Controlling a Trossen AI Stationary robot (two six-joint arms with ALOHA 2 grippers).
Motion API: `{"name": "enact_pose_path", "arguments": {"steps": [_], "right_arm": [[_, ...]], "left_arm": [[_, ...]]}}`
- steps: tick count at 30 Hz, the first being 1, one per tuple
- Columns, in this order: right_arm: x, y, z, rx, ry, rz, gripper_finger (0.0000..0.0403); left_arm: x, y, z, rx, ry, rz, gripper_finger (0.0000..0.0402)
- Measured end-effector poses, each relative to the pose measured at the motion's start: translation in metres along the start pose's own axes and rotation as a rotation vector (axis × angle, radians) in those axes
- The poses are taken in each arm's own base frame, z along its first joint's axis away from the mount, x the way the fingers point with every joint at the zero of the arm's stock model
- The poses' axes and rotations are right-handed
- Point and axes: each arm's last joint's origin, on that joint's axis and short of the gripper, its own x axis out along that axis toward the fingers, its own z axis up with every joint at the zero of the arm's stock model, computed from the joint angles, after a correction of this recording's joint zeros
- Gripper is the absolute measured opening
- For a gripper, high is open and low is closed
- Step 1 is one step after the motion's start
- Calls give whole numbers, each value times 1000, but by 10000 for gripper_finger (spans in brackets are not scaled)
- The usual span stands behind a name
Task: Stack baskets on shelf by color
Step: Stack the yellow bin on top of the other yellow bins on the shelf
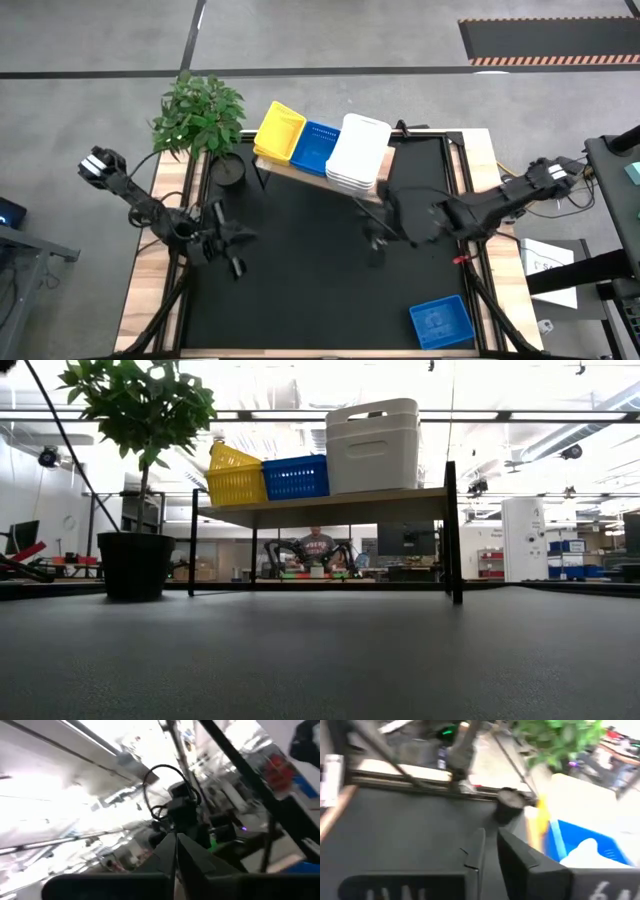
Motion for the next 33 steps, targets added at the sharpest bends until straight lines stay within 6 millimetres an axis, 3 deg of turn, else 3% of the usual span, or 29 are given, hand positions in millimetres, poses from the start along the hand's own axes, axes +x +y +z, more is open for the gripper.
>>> {"name": "enact_pose_path", "arguments": {"steps": [7,14,24,33], "right_arm": [[56,-53,49,-22,77,-151,10],[120,-118,67,16,100,-127,9],[194,-198,64,62,83,-281,9],[232,-221,32,149,85,-209,9]], "left_arm": [[-22,13,-7,-76,-93,131,0],[-37,24,-13,-47,-85,179,0],[-53,38,-16,-88,-113,223,0],[-62,44,-19,-103,-125,240,0]]}}
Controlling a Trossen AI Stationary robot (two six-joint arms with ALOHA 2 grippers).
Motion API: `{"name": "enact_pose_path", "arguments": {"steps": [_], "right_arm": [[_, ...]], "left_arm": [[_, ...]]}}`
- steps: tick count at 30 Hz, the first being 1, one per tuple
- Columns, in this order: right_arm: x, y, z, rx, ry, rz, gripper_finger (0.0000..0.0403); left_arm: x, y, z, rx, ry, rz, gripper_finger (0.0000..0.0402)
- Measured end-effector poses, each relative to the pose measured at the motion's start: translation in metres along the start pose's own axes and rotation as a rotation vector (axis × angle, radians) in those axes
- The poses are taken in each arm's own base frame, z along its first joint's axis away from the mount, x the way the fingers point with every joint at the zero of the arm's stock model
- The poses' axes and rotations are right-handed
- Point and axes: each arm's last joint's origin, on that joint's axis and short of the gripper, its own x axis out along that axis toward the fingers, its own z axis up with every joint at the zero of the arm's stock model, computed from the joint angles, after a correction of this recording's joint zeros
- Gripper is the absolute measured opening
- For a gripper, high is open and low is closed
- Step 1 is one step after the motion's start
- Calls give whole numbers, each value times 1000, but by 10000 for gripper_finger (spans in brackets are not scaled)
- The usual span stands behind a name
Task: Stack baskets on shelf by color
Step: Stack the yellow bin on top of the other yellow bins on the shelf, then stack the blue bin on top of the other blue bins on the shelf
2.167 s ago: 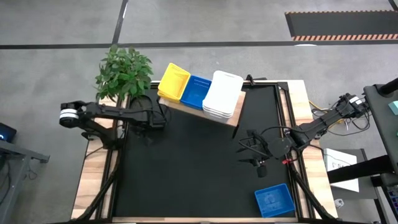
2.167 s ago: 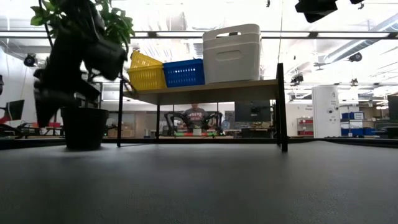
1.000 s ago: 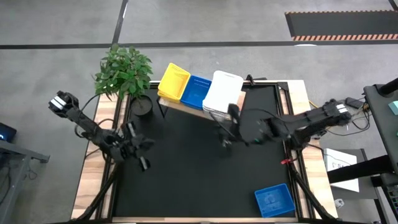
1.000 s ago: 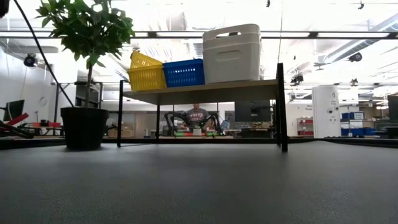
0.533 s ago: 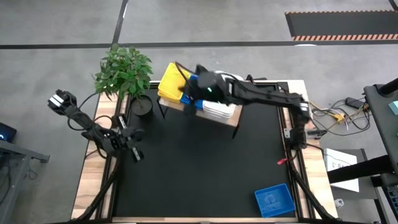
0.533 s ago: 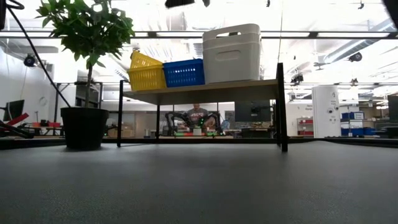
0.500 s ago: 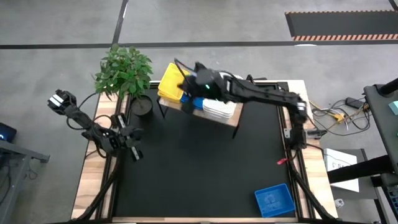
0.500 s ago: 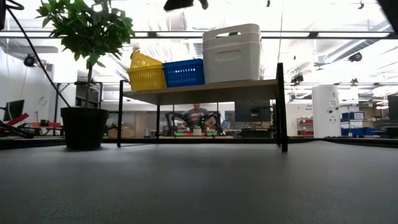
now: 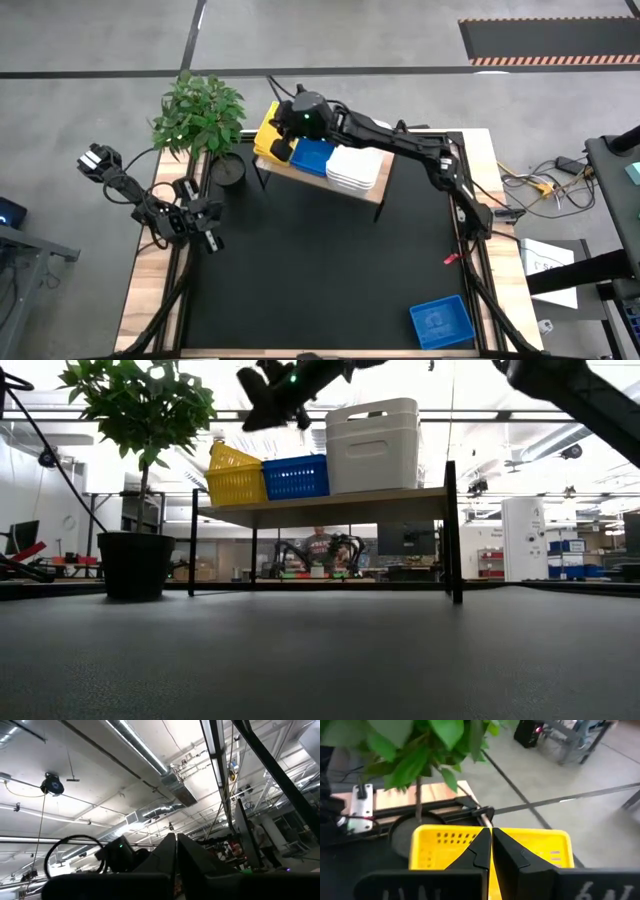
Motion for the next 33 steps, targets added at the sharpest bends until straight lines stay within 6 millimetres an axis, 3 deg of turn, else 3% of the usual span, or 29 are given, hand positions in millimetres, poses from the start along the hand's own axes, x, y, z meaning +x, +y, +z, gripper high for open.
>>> {"name": "enact_pose_path", "arguments": {"steps": [10,21,29,33], "right_arm": [[34,3,-15,-23,-90,-11,9],[51,7,-27,-13,-108,30,9],[43,8,-22,-4,-96,36,9],[6,19,1,-25,-53,78,9]], "left_arm": [[0,-1,-1,9,1,-3,0],[0,0,0,9,0,-2,0],[0,-1,-1,12,2,-5,0],[0,-1,-1,11,2,-6,0]]}}
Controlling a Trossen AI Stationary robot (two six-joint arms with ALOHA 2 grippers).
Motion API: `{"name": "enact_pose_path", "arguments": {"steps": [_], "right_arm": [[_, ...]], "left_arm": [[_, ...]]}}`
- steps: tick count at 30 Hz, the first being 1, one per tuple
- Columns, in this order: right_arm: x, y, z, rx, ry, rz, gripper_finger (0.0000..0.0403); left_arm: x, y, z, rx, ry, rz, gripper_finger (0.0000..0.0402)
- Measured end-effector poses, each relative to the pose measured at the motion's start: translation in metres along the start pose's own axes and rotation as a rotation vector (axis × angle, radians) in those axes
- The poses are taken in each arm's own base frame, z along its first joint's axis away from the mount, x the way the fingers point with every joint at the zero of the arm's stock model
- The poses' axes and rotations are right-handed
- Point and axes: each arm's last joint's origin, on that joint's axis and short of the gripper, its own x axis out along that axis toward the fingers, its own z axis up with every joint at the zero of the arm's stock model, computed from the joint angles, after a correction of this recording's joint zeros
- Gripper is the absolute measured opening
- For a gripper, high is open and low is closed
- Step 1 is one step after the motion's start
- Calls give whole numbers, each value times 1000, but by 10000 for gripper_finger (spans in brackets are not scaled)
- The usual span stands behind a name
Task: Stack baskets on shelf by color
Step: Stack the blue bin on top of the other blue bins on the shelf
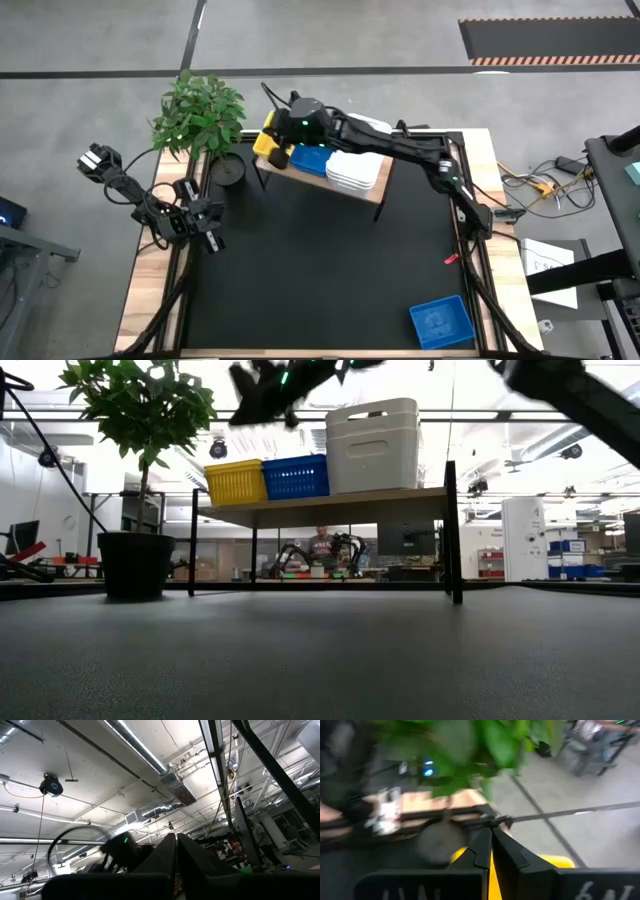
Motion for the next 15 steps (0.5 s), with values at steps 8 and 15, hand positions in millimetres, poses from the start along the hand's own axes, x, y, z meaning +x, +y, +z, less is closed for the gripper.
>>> {"name": "enact_pose_path", "arguments": {"steps": [8,15], "right_arm": [[-97,62,28,6,281,237,9],[-187,153,6,28,653,386,9]], "left_arm": [[0,0,0,1,-2,-1,0],[0,0,0,-1,-14,-7,0]]}}
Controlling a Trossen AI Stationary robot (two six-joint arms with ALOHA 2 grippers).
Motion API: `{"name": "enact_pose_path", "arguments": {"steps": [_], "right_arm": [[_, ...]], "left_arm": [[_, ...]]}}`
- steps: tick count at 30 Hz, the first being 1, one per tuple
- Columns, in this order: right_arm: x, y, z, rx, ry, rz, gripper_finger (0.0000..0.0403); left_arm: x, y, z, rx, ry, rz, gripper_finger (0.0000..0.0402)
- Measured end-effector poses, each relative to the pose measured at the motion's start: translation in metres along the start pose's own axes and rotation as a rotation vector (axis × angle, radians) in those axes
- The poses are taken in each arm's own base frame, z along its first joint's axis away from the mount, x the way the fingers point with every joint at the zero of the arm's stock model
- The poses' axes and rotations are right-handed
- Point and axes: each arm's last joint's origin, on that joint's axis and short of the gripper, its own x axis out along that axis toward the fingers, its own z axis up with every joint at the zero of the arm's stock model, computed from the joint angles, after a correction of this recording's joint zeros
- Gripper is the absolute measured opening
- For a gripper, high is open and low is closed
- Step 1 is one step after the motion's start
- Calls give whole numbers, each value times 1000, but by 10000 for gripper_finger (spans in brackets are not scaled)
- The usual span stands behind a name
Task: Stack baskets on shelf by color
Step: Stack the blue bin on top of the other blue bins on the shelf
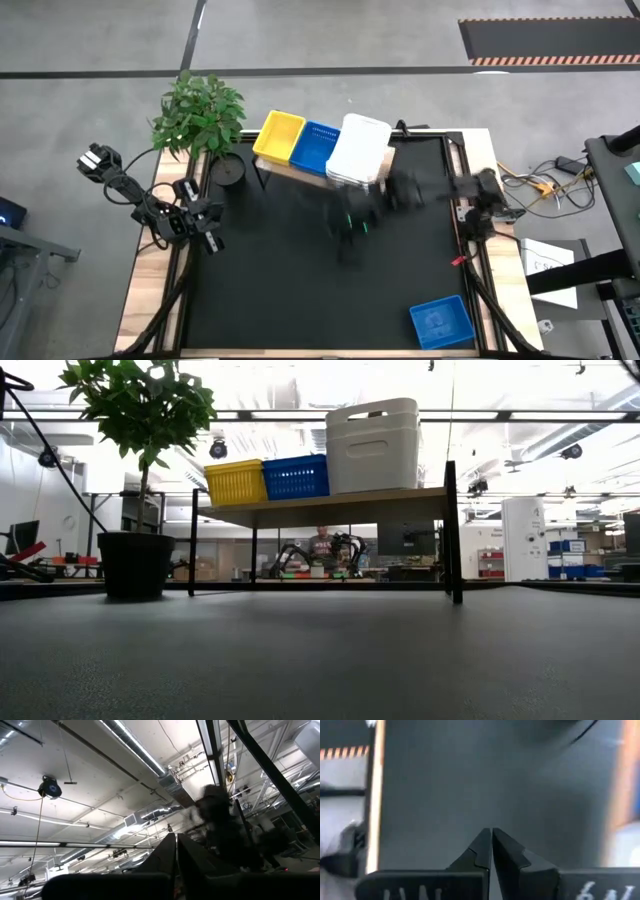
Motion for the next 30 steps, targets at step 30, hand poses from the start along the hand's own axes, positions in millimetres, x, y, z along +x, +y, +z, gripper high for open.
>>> {"name": "enact_pose_path", "arguments": {"steps": [30], "right_arm": [[65,205,-234,1005,510,-156,128]], "left_arm": [[13,-27,-6,58,47,-83,0]]}}
